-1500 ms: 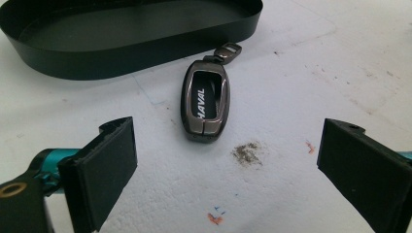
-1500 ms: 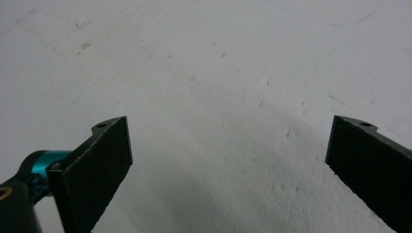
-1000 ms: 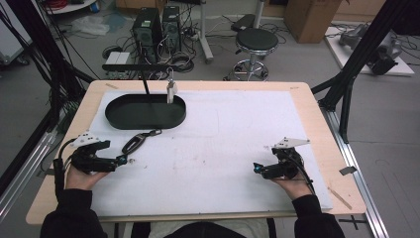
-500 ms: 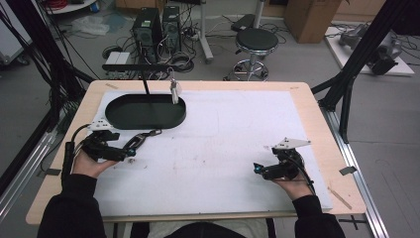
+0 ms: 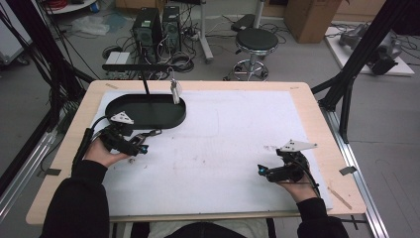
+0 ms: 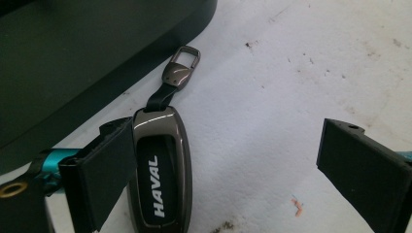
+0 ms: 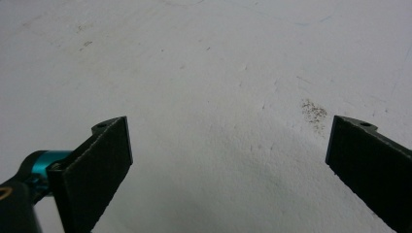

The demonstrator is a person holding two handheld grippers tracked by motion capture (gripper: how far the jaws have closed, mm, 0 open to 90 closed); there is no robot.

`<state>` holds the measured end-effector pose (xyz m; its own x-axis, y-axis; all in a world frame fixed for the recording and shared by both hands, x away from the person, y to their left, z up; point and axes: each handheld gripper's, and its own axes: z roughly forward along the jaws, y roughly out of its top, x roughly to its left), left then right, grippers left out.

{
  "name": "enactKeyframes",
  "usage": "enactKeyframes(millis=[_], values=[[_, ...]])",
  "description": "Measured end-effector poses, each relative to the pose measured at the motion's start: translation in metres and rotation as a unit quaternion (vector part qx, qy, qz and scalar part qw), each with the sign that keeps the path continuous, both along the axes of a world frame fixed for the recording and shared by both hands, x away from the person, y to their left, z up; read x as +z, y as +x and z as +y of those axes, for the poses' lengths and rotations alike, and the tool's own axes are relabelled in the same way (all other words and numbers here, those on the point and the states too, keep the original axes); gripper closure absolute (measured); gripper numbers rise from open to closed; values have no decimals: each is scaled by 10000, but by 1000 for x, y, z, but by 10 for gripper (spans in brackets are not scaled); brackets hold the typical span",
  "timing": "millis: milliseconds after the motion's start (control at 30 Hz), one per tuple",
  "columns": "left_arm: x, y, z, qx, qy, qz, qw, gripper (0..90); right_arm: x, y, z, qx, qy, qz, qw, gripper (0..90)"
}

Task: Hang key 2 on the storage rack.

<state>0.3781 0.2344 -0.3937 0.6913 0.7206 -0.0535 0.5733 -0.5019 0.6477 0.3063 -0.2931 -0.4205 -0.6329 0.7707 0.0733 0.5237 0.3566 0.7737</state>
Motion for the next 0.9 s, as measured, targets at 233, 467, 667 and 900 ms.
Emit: enactKeyframes(millis=[233, 467, 667, 900], values=[[-6, 7, -9, -111, 191, 171, 9996, 86, 0, -3, -3, -5, -10, -15, 10000, 22], [-16, 16, -12, -83, 223, 316, 9992, 93, -1, -3, -3, 18, -48, 30, 10000, 22], [-22, 27, -12, -26, 209, 294, 9993, 100, -1, -3, -3, -11, -50, 26, 10000, 22], [-25, 36, -12, -22, 161, 207, 9997, 120, -2, -3, -5, -63, -34, 33, 10000, 22]])
